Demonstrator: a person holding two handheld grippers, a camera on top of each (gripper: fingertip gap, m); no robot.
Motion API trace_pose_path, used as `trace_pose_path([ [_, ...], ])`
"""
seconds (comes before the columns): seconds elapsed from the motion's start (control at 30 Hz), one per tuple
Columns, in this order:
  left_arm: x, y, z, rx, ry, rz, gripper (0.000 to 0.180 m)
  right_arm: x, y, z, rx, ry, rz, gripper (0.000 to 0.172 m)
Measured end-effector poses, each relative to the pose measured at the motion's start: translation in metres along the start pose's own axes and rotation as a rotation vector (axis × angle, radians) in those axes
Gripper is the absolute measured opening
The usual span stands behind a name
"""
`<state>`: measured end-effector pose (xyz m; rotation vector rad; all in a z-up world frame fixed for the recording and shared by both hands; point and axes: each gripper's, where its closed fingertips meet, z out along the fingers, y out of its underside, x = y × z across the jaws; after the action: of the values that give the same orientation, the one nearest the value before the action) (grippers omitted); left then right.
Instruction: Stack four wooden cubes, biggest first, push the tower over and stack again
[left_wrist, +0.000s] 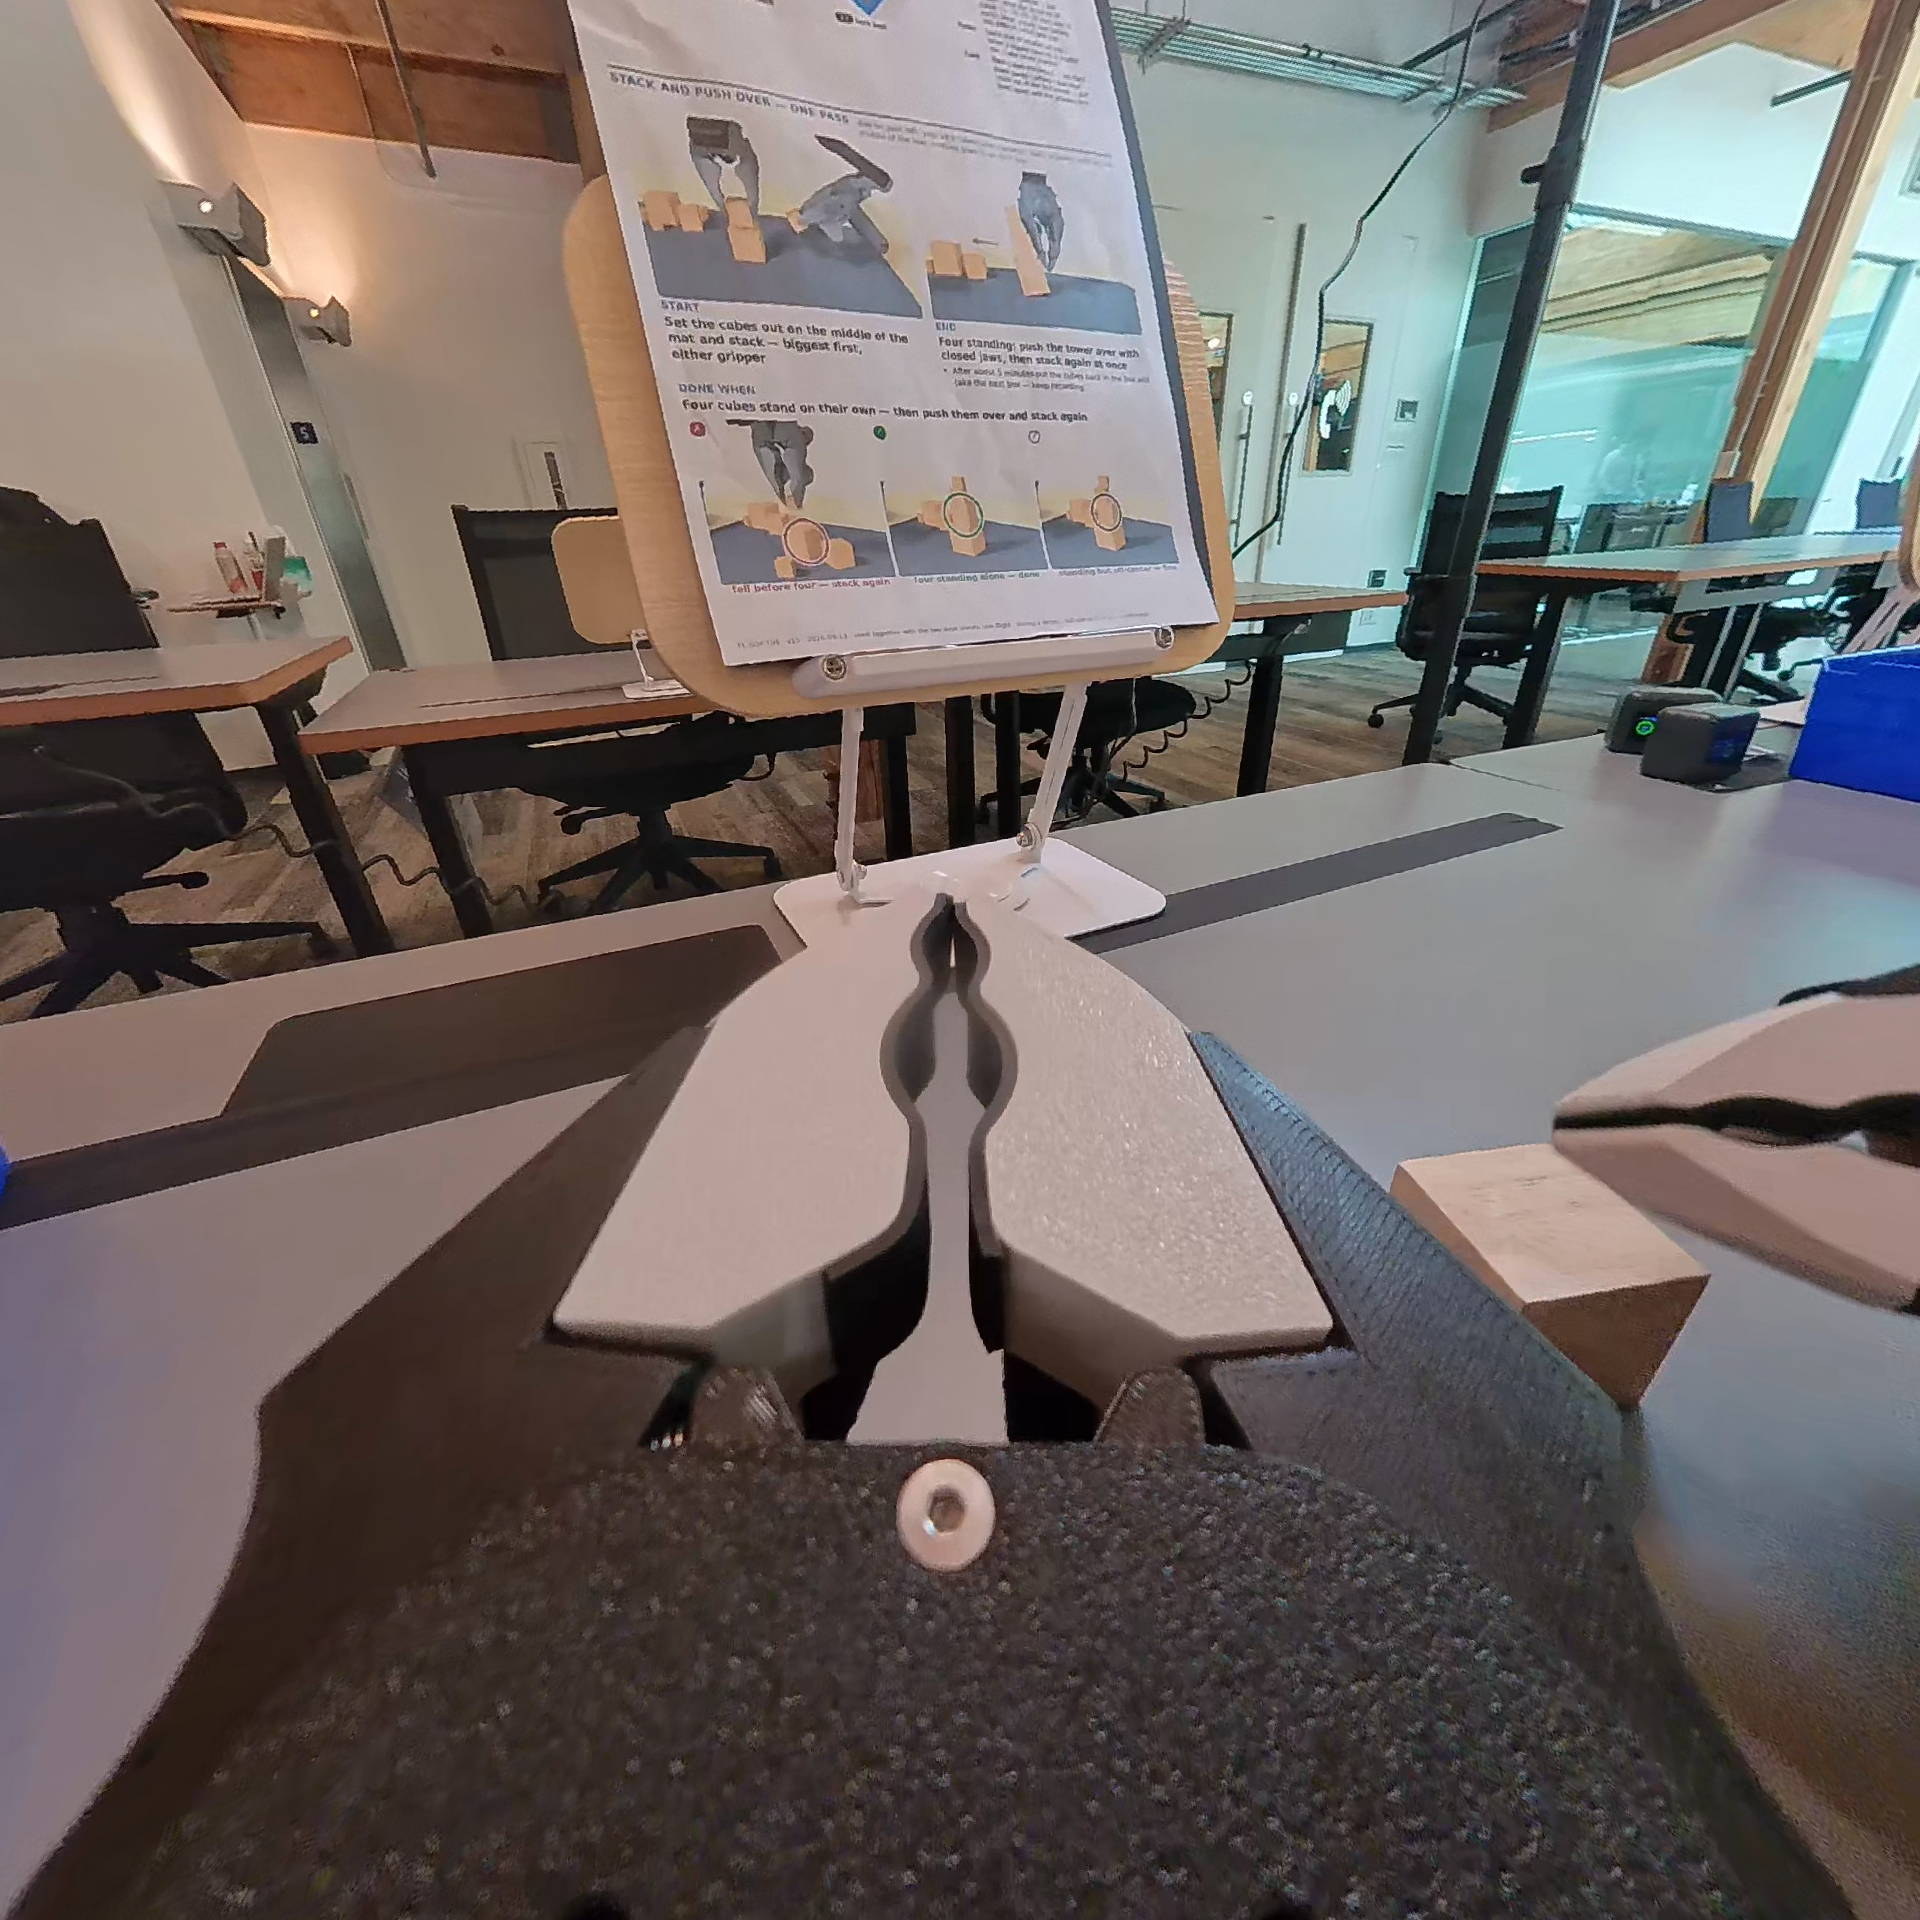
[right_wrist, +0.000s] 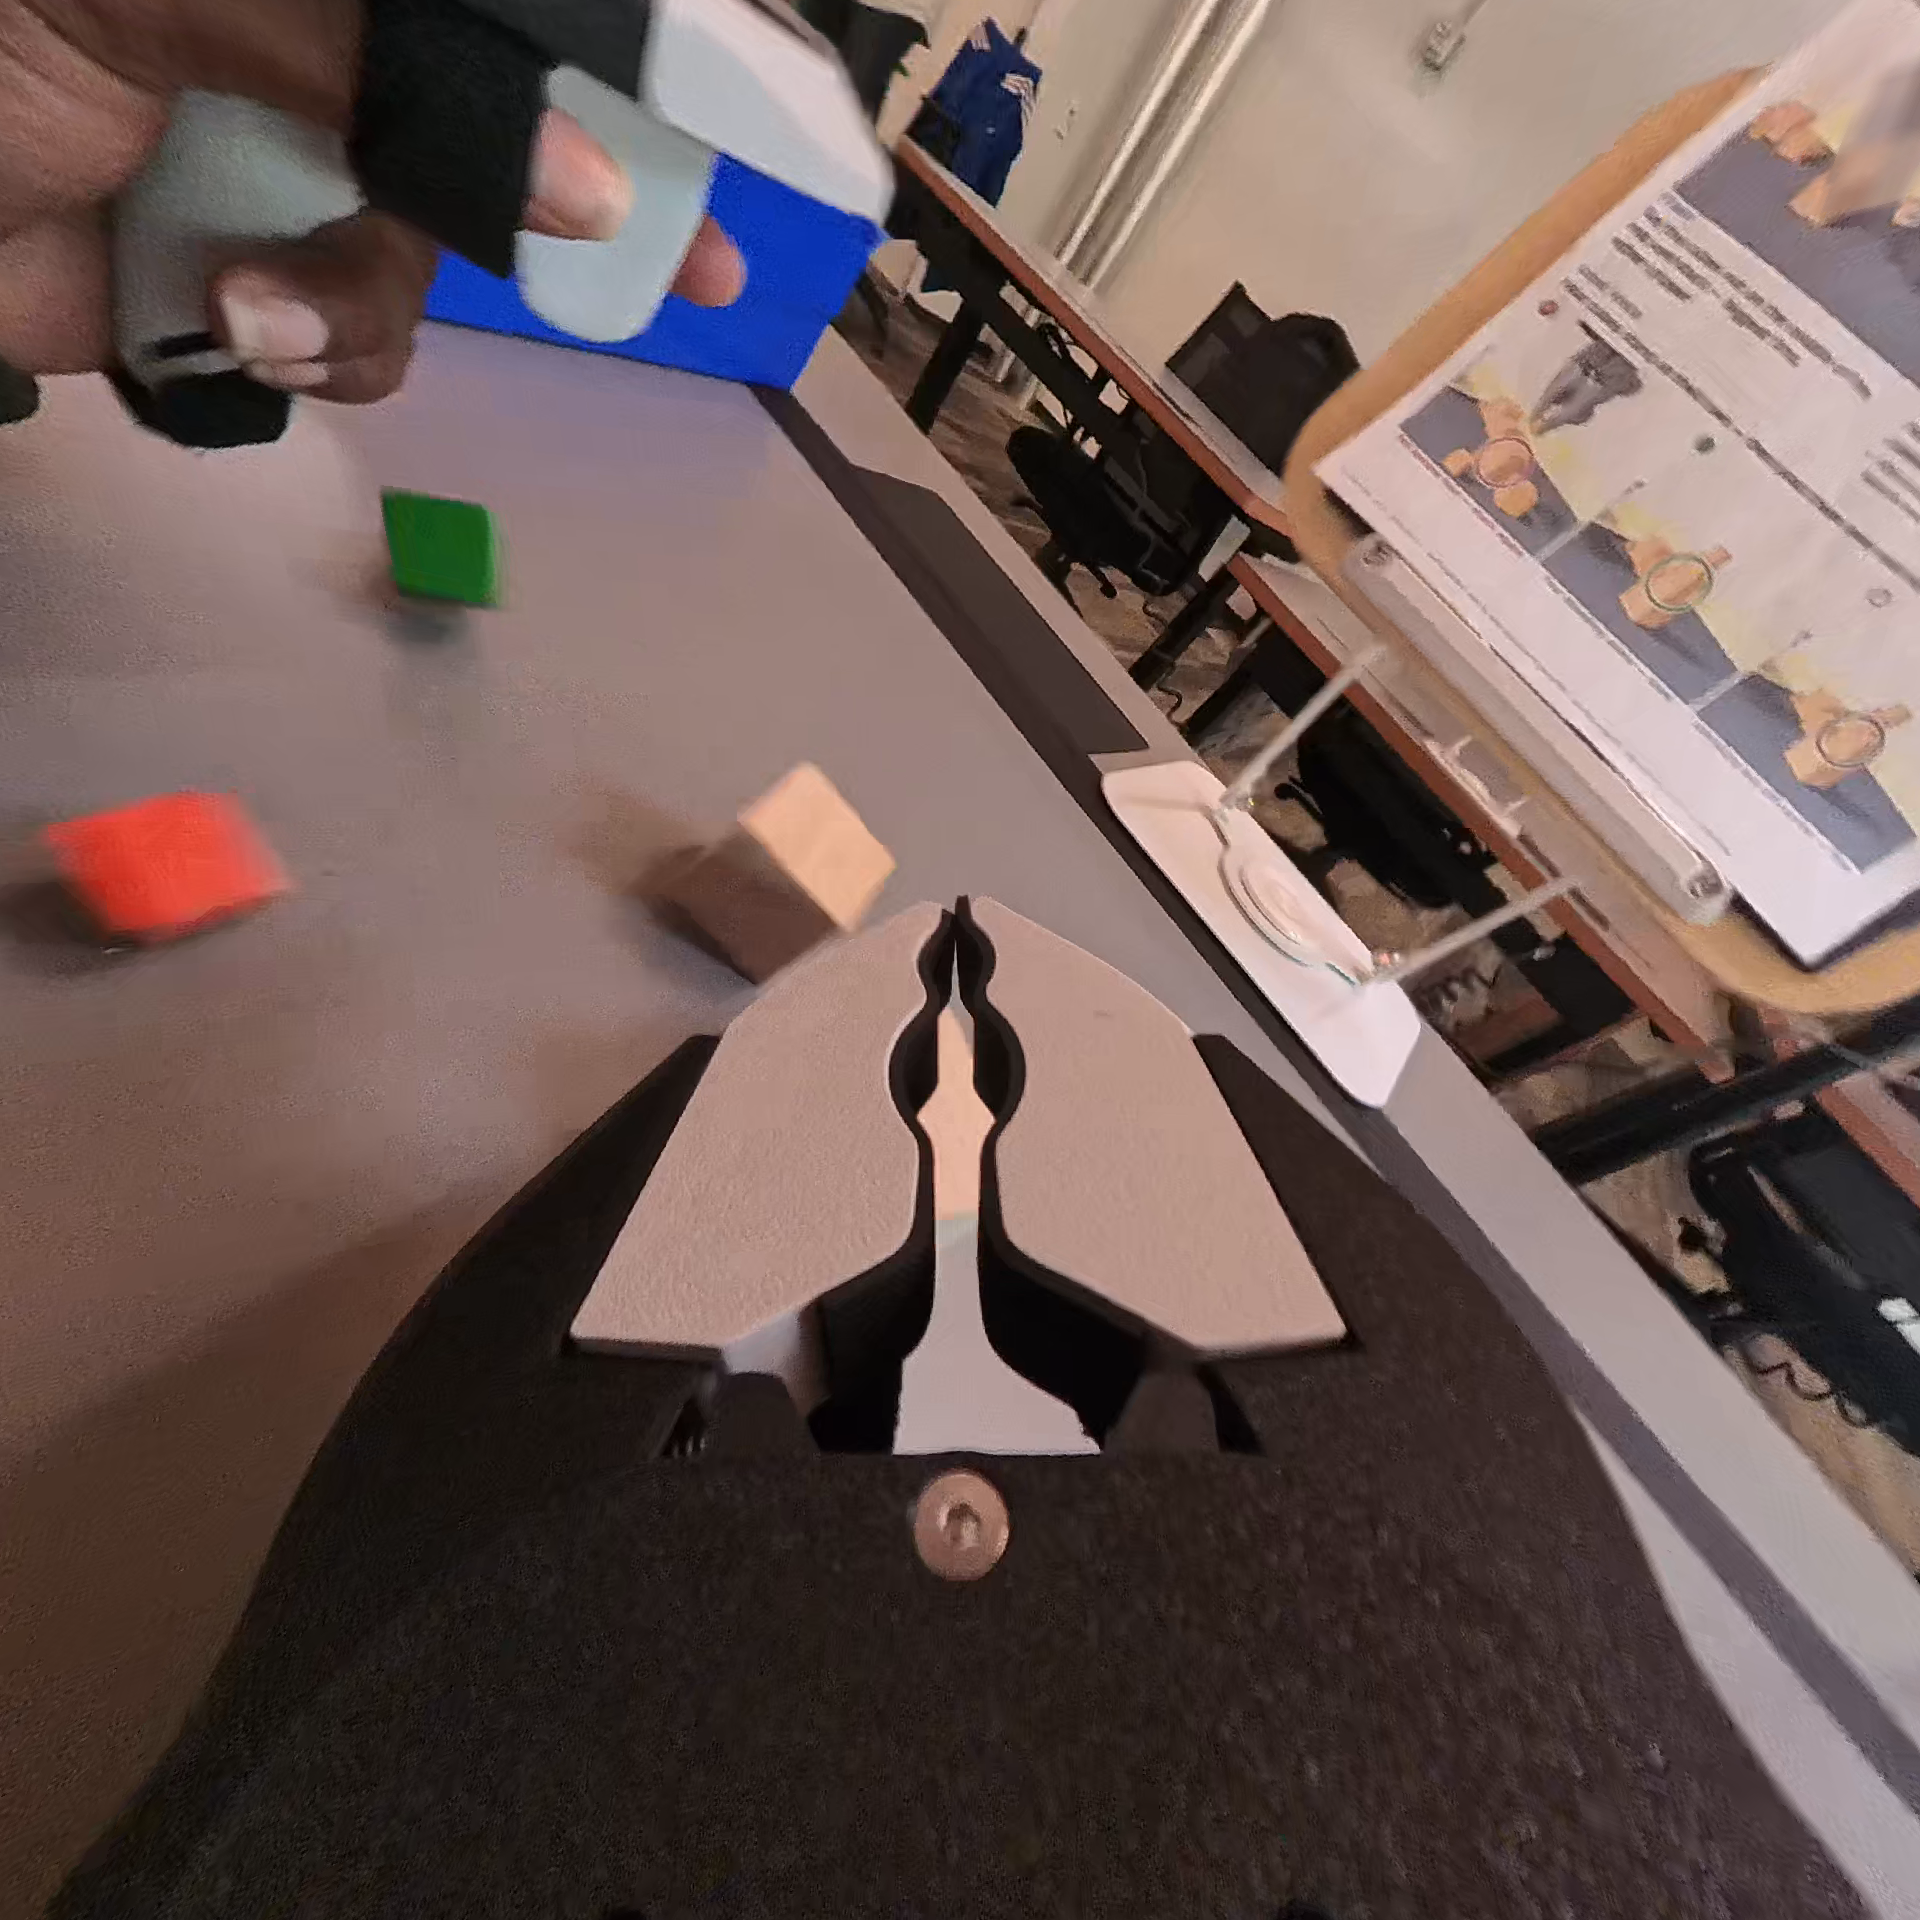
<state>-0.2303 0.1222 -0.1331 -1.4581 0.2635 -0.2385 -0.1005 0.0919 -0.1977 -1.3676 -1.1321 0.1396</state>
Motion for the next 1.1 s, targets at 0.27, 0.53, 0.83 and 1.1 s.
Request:
trace_pose_path([
  [0.27, -0.004, 0.008, 0.002, -0.02, -0.012, -0.003, 0.0, 0.103, 0.036, -0.054, -0.019, 0.132, 0.35, 0.004],
  [0.53, -0.002, 0.016, 0.004, -0.043, -0.008, 0.004, 0.0, 0.167, 0.089, -0.119, 0.042, 0.3, 0.575, 0.012],
  [0.83, 0.023, 0.019, 0.007, -0.057, 0.118, 0.051, 0.0, 0.19, 0.102, -0.135, 0.105, 0.367, 0.595, 0.026],
  [1.1, 0.088, 0.048, 0.011, -0.261, 0.502, 0.082, 0.025, 0.182, 0.094, -0.13, 0.116, 0.302, 0.576, 0.028],
])
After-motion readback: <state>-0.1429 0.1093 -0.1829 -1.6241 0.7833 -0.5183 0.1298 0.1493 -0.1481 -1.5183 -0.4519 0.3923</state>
